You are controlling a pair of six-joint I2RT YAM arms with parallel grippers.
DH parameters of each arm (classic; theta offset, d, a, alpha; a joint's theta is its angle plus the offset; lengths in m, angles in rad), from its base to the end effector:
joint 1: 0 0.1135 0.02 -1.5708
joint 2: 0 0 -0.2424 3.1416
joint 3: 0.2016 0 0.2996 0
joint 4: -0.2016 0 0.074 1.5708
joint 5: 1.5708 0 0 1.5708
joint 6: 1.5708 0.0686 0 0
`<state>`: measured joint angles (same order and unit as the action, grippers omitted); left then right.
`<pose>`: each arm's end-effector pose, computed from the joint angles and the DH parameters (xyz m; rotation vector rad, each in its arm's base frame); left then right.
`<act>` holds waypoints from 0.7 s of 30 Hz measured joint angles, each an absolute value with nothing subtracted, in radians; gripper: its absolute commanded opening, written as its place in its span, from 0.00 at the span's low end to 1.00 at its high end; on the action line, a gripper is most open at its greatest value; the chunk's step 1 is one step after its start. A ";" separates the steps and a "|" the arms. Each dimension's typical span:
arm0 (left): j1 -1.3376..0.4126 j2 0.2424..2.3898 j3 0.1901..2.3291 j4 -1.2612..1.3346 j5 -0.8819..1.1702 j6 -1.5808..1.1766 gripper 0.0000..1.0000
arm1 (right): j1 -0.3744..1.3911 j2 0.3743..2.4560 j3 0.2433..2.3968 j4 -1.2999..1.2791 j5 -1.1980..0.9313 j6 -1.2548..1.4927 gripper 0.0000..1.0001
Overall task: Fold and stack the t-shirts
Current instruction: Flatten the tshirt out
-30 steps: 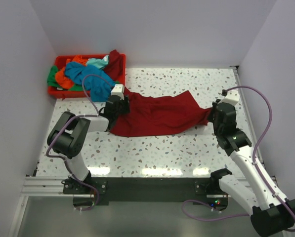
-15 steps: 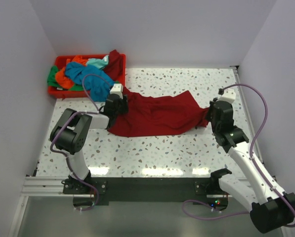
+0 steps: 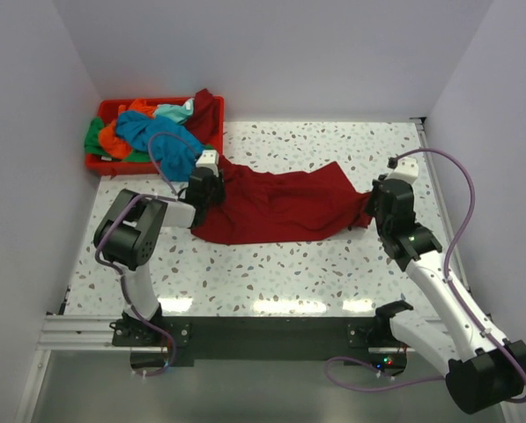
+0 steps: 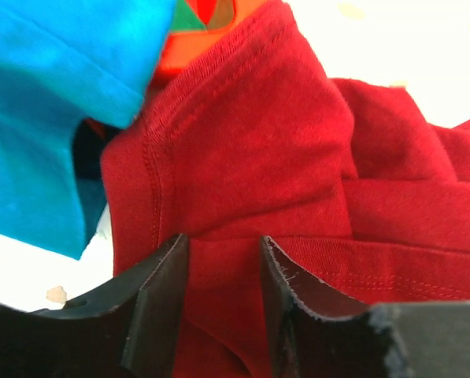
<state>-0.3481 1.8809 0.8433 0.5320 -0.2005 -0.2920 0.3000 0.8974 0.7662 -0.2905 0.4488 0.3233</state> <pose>0.3980 -0.1299 0.0536 -0.0645 2.0696 -0.1859 0.2874 0.0577 0.2685 0.3073 1.9243 -0.0361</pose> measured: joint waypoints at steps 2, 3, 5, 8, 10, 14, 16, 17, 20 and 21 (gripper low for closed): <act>-0.348 1.887 0.843 0.527 -0.196 -0.292 0.39 | 0.300 0.897 0.766 -0.290 0.449 0.323 0.10; -0.348 1.887 0.843 0.526 -0.194 -0.292 0.37 | 0.300 0.897 0.766 -0.290 0.449 0.323 0.10; -0.348 1.887 0.843 0.527 -0.194 -0.292 0.29 | 0.300 0.897 0.766 -0.290 0.449 0.324 0.10; -0.348 1.887 0.843 0.525 -0.191 -0.293 0.20 | 0.300 0.897 0.766 -0.290 0.449 0.323 0.10; -0.348 1.887 0.843 0.525 -0.190 -0.294 0.11 | 0.300 0.897 0.766 -0.290 0.449 0.323 0.10; -0.348 1.865 0.835 0.512 -0.188 -0.292 0.00 | 0.300 0.897 0.766 -0.290 0.450 0.323 0.10; -0.348 1.824 0.818 0.504 -0.190 -0.291 0.00 | 0.300 0.897 0.766 -0.290 0.450 0.323 0.11; -0.348 1.796 0.808 0.500 -0.191 -0.291 0.00 | 0.300 0.897 0.766 -0.290 0.450 0.323 0.11; -0.348 1.688 0.783 0.488 -0.195 -0.289 0.00 | 0.300 0.896 0.767 -0.291 0.450 0.323 0.11; -0.348 1.650 0.779 0.488 -0.196 -0.286 0.00 | 0.300 0.895 0.767 -0.291 0.450 0.323 0.11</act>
<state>-0.3477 1.6501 0.7788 0.4881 -0.1959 -0.2863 0.3000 0.8948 0.7666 -0.2909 0.4500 0.3233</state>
